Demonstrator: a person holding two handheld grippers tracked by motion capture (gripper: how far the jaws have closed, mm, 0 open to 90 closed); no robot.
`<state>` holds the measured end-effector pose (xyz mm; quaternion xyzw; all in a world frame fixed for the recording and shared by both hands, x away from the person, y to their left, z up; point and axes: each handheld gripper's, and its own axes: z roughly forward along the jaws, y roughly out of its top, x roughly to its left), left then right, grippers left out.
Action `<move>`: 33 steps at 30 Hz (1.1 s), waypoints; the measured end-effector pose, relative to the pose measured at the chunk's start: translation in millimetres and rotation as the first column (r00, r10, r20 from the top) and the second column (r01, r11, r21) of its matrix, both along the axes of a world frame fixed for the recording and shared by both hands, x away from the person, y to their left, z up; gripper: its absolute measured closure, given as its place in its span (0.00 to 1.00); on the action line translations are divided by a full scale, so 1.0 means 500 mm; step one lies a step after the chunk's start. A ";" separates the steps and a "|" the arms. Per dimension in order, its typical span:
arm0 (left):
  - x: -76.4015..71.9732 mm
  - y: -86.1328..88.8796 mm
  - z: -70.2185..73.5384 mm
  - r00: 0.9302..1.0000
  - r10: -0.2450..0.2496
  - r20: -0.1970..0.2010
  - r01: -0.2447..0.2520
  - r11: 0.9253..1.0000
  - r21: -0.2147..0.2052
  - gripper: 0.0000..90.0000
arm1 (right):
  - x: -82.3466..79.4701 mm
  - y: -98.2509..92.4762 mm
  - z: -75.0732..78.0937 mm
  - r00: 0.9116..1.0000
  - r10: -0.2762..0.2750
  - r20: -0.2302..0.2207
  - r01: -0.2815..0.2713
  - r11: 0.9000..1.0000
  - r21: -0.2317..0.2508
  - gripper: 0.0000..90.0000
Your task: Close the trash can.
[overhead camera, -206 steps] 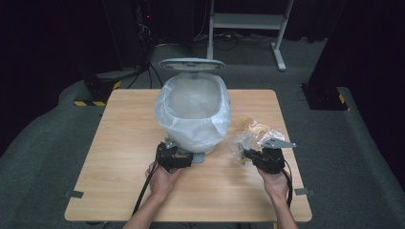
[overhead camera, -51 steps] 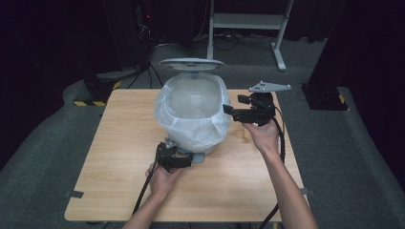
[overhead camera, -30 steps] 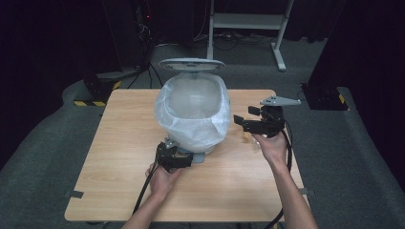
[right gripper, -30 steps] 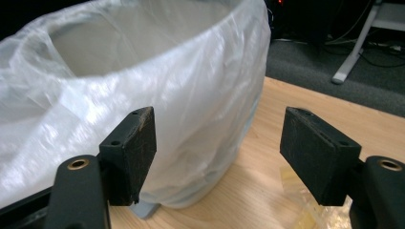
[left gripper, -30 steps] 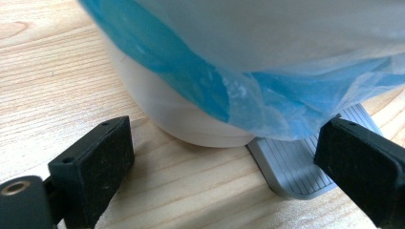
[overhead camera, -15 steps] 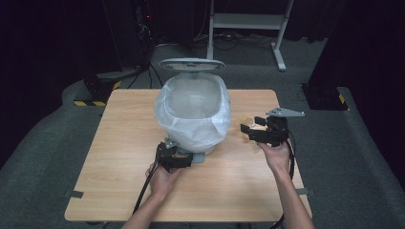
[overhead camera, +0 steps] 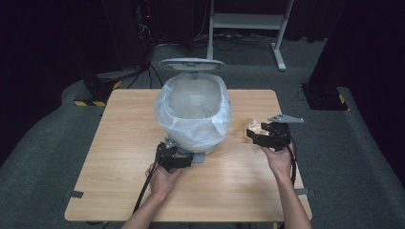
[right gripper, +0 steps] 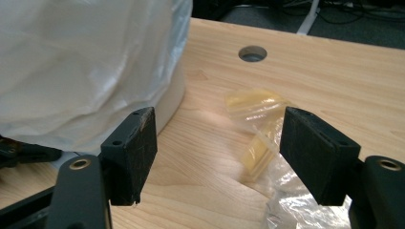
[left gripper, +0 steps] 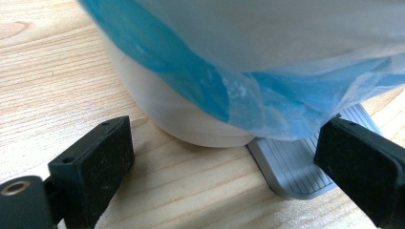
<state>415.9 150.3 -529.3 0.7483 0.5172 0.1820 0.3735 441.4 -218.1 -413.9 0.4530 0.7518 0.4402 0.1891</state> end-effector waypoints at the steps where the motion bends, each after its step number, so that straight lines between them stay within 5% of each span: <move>1: 0.000 0.000 0.000 1.000 0.000 0.000 0.000 1.000 0.000 0.07 | 0.002 -0.002 -0.004 1.000 -0.006 -0.006 0.006 1.000 0.001 0.32; 15: 0.000 0.000 0.000 1.000 0.000 0.000 0.000 1.000 0.000 0.07 | 0.033 -0.018 -0.080 0.996 -0.056 -0.066 0.054 0.998 -0.030 0.32; 33: 0.000 0.000 0.000 1.000 0.000 0.000 0.000 1.000 0.000 0.07 | 0.068 -0.001 -0.168 0.987 -0.122 -0.107 0.107 0.985 -0.135 0.36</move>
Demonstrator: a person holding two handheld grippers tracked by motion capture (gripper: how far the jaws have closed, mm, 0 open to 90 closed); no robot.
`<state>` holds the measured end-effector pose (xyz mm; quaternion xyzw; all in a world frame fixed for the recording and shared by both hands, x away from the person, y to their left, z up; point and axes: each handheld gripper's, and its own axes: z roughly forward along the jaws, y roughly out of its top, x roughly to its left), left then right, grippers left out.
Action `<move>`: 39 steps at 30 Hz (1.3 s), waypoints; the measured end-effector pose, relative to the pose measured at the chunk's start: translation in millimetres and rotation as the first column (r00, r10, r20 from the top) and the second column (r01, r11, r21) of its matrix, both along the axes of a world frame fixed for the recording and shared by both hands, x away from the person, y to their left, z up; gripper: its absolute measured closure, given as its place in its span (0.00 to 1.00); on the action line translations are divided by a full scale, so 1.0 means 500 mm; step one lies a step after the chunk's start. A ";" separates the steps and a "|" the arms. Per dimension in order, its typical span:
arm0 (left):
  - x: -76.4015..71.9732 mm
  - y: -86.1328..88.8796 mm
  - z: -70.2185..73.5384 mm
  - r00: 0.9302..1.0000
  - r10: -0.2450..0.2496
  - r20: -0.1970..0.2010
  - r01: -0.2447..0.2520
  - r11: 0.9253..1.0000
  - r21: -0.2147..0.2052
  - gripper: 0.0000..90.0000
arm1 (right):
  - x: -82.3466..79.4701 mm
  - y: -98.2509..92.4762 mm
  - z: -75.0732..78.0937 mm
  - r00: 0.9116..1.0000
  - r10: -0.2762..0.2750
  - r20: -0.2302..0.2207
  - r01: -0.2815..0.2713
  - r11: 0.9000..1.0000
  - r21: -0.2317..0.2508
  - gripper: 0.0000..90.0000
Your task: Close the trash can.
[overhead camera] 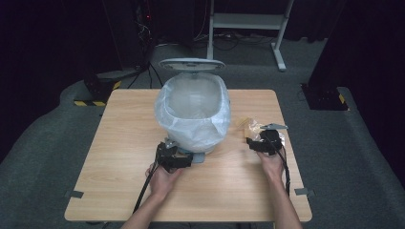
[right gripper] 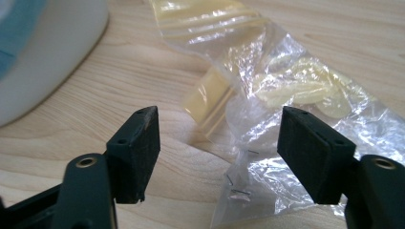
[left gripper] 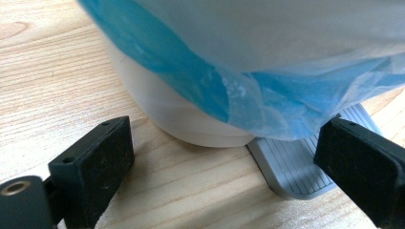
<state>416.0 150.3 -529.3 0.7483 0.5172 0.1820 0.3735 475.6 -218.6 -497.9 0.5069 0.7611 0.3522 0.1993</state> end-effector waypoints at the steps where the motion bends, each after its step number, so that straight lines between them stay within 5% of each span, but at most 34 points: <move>1: 0.000 0.000 0.000 1.000 0.000 0.000 0.000 1.000 0.000 0.07 | 0.002 0.000 -0.005 1.000 -0.002 -0.003 0.002 1.000 -0.001 0.38; 13: 0.000 0.000 0.000 1.000 0.000 0.000 0.000 1.000 0.000 0.07 | 0.019 0.005 -0.042 0.998 -0.048 -0.049 0.047 0.999 -0.024 0.66; 24: 0.000 0.000 0.000 1.000 -0.001 0.000 0.001 1.000 0.000 0.07 | 0.011 -0.012 -0.047 0.996 -0.072 -0.046 0.073 0.997 0.023 0.96; 32: 0.000 0.000 0.000 1.000 -0.001 0.000 0.001 1.000 0.000 0.07 | 0.007 -0.006 -0.046 0.996 -0.082 -0.030 0.082 0.997 -0.016 1.00; 39: 0.000 0.000 0.000 1.000 -0.001 -0.001 0.001 1.000 0.000 0.07 | -0.008 -0.004 -0.021 0.998 -0.066 0.009 0.066 0.998 0.000 1.00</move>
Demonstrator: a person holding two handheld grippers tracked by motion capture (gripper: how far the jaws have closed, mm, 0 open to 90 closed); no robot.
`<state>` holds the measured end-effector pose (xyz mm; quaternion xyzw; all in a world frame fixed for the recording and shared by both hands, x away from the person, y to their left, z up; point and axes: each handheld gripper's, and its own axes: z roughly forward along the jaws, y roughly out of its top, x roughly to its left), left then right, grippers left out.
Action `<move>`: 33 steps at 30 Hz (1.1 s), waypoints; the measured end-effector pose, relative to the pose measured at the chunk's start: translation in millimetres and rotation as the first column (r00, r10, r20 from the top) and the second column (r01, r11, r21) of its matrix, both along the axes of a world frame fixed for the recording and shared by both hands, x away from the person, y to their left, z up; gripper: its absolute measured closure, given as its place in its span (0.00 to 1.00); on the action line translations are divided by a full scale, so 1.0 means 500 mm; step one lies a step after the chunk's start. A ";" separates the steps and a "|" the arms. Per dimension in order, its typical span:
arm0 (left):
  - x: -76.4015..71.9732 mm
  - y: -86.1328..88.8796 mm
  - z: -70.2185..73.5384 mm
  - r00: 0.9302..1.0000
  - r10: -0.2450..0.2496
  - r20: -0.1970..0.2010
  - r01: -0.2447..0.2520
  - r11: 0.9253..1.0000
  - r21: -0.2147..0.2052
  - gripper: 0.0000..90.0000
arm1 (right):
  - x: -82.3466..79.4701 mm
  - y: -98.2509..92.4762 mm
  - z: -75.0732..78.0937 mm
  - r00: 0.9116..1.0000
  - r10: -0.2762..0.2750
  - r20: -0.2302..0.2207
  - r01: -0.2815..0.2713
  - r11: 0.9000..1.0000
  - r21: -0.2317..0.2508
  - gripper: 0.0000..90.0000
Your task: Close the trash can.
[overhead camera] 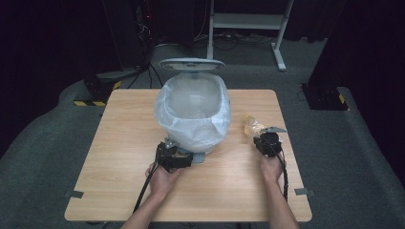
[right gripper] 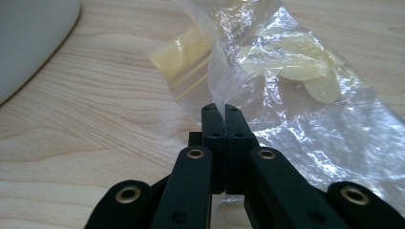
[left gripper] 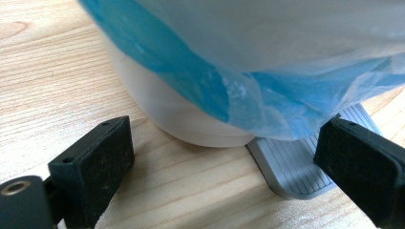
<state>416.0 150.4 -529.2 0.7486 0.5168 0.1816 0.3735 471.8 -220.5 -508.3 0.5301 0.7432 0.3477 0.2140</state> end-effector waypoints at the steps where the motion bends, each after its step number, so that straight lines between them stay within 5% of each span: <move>1: 0.000 0.000 0.000 1.000 -0.001 0.001 0.001 1.000 0.001 0.07 | -0.003 -0.002 0.006 1.000 0.004 0.005 -0.004 1.000 0.001 1.00; 33: 0.000 0.000 0.000 1.000 -0.001 0.001 0.001 1.000 0.001 0.07 | -0.079 -0.015 0.085 0.994 0.086 0.064 -0.091 0.993 0.073 1.00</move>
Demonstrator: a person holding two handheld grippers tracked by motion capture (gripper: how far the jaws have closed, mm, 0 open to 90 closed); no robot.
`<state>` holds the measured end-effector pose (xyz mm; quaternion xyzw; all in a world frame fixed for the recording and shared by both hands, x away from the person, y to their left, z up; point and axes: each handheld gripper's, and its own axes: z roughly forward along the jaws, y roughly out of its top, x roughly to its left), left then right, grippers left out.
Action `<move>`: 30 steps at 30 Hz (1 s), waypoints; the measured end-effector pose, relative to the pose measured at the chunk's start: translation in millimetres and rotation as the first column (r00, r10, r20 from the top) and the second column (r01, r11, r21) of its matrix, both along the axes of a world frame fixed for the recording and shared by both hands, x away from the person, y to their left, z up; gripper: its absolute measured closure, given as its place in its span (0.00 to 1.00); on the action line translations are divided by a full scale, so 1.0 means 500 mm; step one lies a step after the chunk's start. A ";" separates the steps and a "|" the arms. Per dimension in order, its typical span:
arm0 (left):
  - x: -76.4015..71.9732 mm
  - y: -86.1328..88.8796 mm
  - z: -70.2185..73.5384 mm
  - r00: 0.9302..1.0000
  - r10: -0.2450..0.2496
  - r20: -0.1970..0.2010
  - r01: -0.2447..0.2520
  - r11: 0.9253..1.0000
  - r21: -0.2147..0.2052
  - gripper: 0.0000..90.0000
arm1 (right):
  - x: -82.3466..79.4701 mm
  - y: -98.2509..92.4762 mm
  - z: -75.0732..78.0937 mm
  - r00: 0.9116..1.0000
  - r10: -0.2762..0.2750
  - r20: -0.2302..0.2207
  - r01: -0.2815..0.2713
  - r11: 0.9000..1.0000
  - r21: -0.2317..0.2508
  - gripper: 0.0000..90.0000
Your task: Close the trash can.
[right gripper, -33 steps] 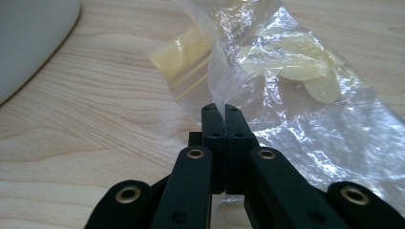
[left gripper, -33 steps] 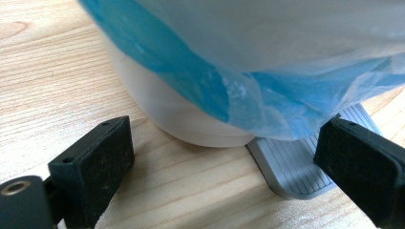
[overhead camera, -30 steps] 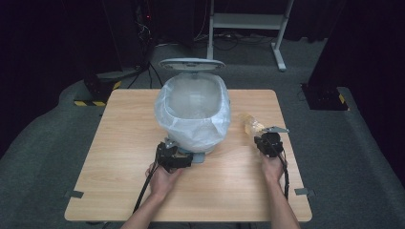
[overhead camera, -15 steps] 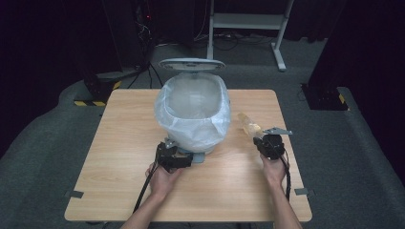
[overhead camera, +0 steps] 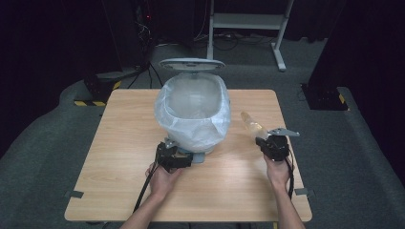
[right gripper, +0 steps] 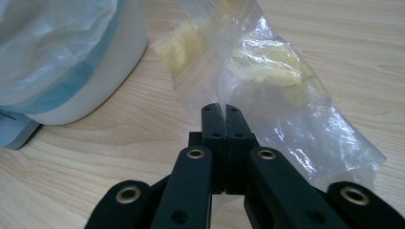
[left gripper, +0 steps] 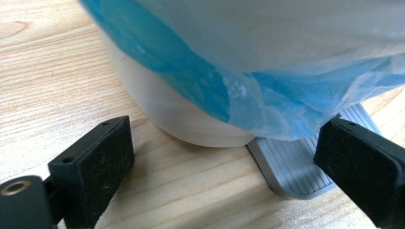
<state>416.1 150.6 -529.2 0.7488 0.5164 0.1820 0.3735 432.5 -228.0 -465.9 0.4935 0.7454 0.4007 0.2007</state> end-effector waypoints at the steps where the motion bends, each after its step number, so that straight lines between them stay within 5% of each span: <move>1: 0.000 0.000 0.000 1.000 0.000 0.000 0.000 1.000 0.000 0.07 | -0.003 0.000 0.003 1.000 0.002 0.005 -0.002 1.000 0.002 1.00; 30: 0.000 0.000 0.000 1.000 -0.001 0.000 0.001 1.000 0.001 0.07 | -0.055 0.002 0.048 0.997 0.069 0.034 -0.070 0.997 0.021 1.00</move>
